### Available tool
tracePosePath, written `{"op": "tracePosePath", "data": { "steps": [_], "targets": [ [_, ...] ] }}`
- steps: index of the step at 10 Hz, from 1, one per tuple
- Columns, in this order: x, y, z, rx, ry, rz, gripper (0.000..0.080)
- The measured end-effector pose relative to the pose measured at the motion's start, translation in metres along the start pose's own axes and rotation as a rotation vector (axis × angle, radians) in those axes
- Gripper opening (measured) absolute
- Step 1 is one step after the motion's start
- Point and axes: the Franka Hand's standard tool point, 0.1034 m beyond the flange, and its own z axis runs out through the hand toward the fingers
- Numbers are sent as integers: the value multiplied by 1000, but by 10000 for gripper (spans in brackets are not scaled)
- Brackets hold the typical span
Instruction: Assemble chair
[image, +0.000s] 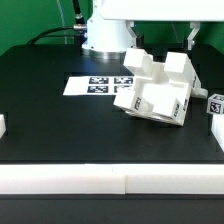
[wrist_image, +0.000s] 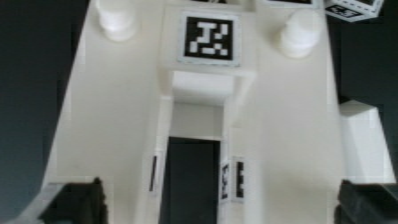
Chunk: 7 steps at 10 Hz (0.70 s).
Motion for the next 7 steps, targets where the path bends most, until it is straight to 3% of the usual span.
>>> {"op": "tracePosePath", "data": {
  "steps": [3, 7],
  "targets": [
    [9, 11, 11, -13, -1, -18, 648],
    [40, 15, 17, -20, 17, -36, 648]
  ]
}}
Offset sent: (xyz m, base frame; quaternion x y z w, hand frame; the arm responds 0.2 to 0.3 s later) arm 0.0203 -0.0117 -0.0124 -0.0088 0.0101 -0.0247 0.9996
